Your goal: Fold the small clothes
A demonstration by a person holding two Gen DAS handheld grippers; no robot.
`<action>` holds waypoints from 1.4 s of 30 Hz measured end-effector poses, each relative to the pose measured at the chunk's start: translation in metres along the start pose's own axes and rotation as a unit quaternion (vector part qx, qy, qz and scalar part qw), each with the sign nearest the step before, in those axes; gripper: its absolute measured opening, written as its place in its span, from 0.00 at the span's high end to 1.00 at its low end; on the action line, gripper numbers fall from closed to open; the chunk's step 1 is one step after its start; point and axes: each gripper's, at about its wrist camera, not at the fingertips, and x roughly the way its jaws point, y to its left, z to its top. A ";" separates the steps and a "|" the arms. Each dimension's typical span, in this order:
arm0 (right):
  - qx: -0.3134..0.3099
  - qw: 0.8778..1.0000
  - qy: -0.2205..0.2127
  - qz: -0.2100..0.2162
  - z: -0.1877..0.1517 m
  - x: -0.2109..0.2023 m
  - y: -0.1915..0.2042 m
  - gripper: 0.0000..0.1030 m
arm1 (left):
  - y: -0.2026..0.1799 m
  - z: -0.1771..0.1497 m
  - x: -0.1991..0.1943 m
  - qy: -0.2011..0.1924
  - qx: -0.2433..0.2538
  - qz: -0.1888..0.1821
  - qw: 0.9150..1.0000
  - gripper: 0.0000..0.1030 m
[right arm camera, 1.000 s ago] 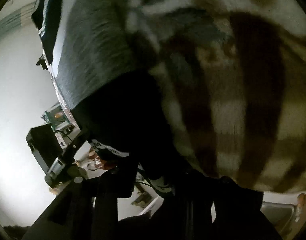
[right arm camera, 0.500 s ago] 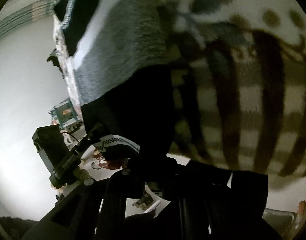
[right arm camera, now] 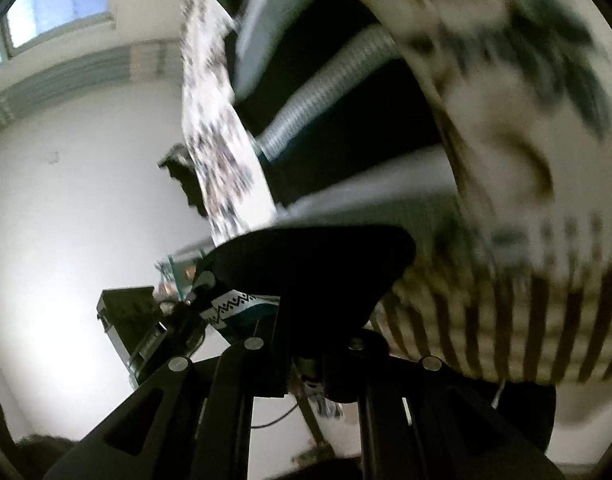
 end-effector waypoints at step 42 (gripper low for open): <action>-0.080 0.978 -0.083 -0.176 0.276 -0.024 0.072 0.35 | 0.014 0.193 0.136 0.049 0.221 0.104 0.968 0.40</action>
